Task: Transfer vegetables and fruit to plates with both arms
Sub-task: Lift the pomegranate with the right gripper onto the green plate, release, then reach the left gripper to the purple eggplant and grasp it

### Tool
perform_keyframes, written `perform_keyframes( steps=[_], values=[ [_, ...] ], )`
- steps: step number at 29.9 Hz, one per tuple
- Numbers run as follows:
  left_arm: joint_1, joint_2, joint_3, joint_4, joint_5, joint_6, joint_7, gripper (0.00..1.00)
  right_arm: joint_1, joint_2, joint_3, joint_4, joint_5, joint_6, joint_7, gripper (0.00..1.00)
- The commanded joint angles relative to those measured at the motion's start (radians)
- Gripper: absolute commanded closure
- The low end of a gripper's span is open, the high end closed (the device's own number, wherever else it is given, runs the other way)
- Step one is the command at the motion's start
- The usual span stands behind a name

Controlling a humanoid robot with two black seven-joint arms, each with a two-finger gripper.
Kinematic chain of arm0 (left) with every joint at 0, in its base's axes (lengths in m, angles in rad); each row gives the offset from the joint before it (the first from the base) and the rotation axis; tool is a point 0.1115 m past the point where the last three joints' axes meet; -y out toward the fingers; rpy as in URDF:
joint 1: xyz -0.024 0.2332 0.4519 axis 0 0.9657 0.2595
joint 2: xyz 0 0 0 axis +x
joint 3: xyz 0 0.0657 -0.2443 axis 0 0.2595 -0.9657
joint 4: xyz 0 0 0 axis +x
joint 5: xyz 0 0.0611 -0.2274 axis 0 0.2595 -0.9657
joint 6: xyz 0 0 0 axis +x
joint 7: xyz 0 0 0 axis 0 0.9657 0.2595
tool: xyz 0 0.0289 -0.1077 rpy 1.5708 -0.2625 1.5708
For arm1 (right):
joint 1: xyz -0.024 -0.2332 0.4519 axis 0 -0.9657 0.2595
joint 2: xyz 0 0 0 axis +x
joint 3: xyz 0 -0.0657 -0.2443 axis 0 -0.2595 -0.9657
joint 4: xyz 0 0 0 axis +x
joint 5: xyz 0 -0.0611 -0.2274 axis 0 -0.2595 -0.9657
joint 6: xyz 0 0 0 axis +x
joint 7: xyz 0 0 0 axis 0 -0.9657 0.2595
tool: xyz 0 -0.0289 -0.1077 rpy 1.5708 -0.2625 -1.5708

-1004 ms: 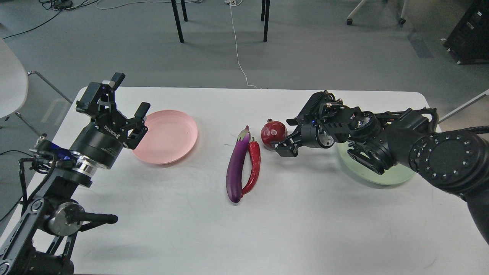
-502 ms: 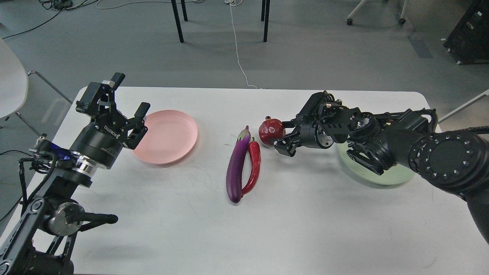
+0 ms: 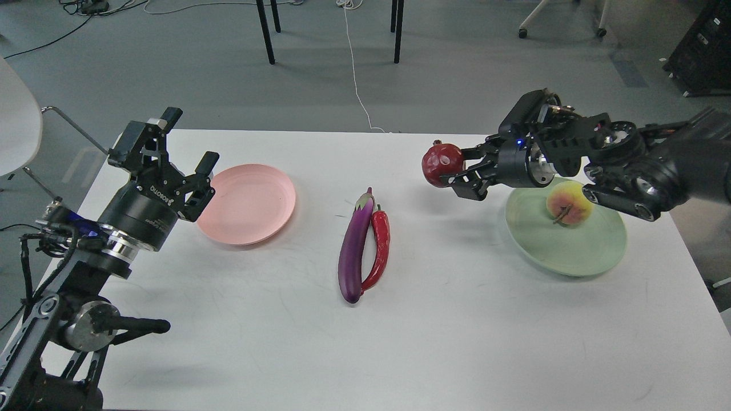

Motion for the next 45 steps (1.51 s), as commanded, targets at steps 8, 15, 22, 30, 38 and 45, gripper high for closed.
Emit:
perform_keyframes(
  steps=[8, 15, 22, 30, 38, 45],
  values=[
    [0.001, -0.005, 0.002, 0.0, -0.001, 0.0, 0.0, 0.01, -0.009, -0.2, -0.073, 0.103, -0.144, 0.0, 0.0, 0.5],
    [0.001, -0.003, 0.0, 0.0, -0.003, 0.002, 0.0, 0.01, -0.038, -0.199, -0.091, 0.095, -0.171, 0.0, 0.0, 0.46],
    [0.001, -0.002, 0.0, 0.0, -0.003, 0.006, 0.0, 0.01, -0.048, -0.203, -0.093, 0.094, -0.169, 0.0, 0.0, 0.08],
    [-0.044, 0.055, 0.017, 0.066, -0.009, 0.002, -0.002, 0.01, -0.02, -0.234, 0.01, 0.105, -0.149, 0.0, 0.0, 0.03],
    [-0.147, 0.172, 0.023, 0.163, -0.171, -0.001, -0.014, 0.01, -0.104, -0.282, 0.333, 0.105, 0.158, 0.049, 0.0, 0.02],
    [-0.186, 0.215, 0.029, 0.154, -0.273, 0.006, 0.0, 0.01, -0.322, -0.263, 0.703, 0.103, 0.766, 0.174, 0.0, 0.02]
  ],
)
